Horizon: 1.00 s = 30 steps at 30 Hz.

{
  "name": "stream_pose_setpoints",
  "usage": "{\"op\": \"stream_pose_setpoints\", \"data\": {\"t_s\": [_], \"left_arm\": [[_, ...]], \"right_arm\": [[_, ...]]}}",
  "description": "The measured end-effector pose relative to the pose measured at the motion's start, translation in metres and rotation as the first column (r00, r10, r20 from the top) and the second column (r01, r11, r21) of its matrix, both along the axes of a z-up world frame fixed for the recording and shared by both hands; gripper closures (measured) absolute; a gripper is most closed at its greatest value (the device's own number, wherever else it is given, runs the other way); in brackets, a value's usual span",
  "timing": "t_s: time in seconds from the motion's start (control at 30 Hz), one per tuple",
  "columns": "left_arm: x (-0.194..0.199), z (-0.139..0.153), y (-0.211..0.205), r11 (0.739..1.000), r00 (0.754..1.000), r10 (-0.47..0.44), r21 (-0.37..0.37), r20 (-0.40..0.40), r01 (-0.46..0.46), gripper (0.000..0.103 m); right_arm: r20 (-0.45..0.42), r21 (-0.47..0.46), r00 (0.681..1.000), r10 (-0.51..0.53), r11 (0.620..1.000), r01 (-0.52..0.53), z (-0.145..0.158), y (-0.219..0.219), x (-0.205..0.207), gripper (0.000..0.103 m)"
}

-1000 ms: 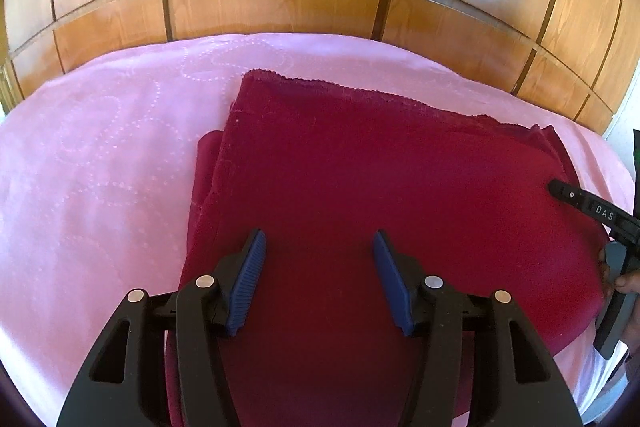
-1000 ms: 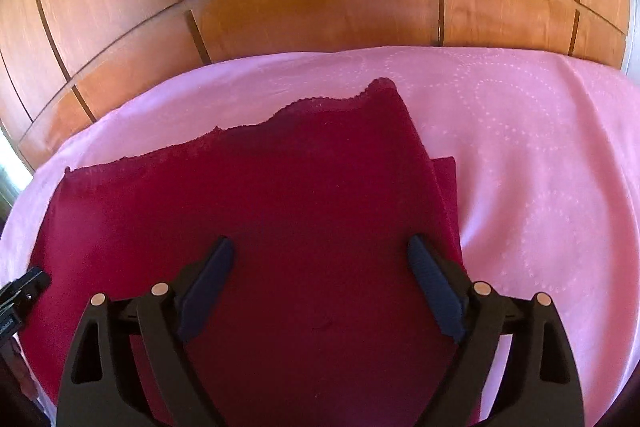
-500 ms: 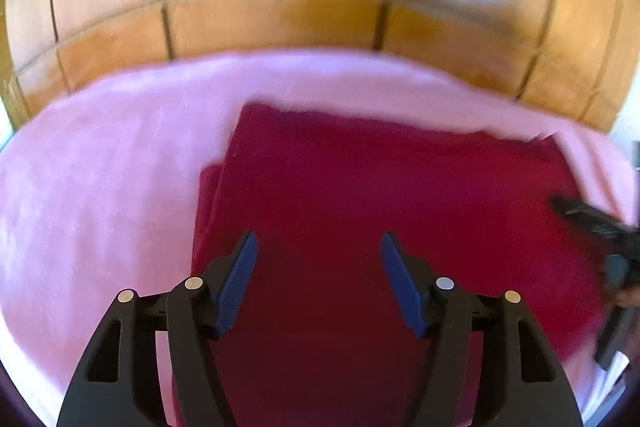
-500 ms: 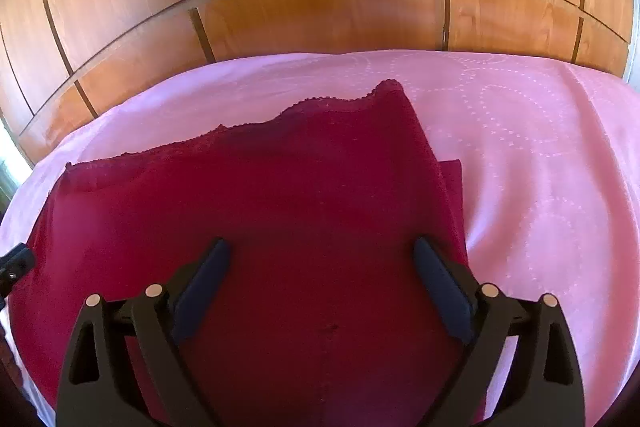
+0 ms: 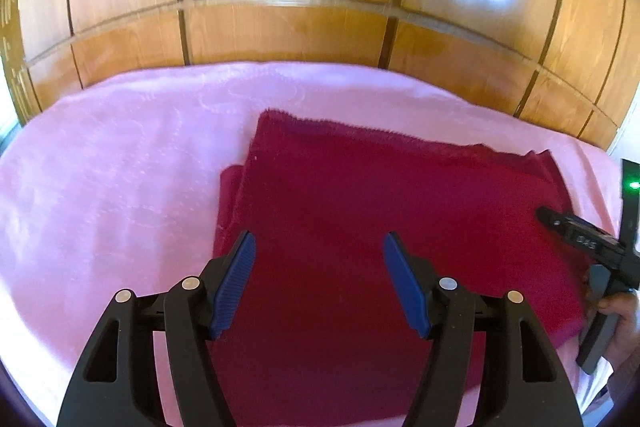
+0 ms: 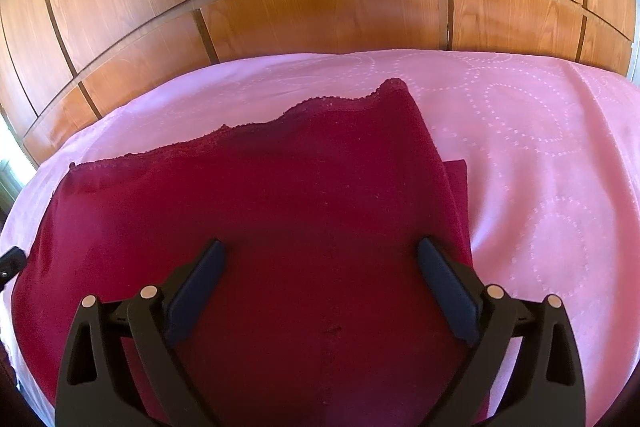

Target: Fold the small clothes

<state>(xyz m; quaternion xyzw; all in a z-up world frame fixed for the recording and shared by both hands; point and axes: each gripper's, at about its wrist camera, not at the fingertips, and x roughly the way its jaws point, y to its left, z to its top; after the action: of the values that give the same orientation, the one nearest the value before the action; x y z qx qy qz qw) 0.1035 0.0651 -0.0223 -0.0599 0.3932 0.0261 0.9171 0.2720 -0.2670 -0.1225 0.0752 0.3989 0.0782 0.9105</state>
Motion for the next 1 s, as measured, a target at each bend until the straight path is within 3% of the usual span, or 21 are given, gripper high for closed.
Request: {"op": "stream_pose_setpoints", "data": {"t_s": [0.27,0.43,0.53,0.67,0.8,0.9,1.0], "left_arm": [[-0.032,0.023,-0.011,1.000,0.999,-0.017,-0.009,0.038,0.018,0.037],[-0.047,0.024,-0.017,0.999,0.999,-0.031,-0.009,0.036,0.032,0.037],[-0.051,0.020,-0.017,0.999,0.999,-0.038,-0.013,0.029,0.038,0.030],[-0.054,0.008,-0.021,0.998,0.999,-0.049,-0.029,0.001,0.049,0.030],[-0.054,-0.007,-0.020,0.990,0.997,-0.076,-0.125,-0.034,0.071,0.030],[-0.053,-0.012,-0.025,0.986,0.994,-0.106,-0.132,-0.035,0.101,0.030],[-0.051,-0.014,-0.026,0.982,0.991,-0.127,-0.143,-0.040,0.120,0.030]], "right_arm": [[-0.003,-0.028,1.000,-0.004,1.000,0.004,0.003,0.004,-0.002,0.006],[-0.073,-0.065,0.997,0.016,0.998,-0.021,0.017,0.009,-0.004,0.006],[-0.068,-0.011,0.998,0.008,1.000,-0.009,0.034,-0.004,-0.019,0.006],[-0.034,0.089,0.996,-0.077,0.993,0.079,0.050,-0.051,-0.046,0.006],[-0.101,0.166,0.983,-0.151,0.972,0.166,0.033,-0.092,-0.059,0.006],[-0.185,0.268,0.971,-0.151,0.943,0.197,0.009,-0.110,-0.065,0.006],[-0.188,0.327,0.974,-0.130,0.926,0.187,-0.001,-0.112,-0.076,0.008]]}}
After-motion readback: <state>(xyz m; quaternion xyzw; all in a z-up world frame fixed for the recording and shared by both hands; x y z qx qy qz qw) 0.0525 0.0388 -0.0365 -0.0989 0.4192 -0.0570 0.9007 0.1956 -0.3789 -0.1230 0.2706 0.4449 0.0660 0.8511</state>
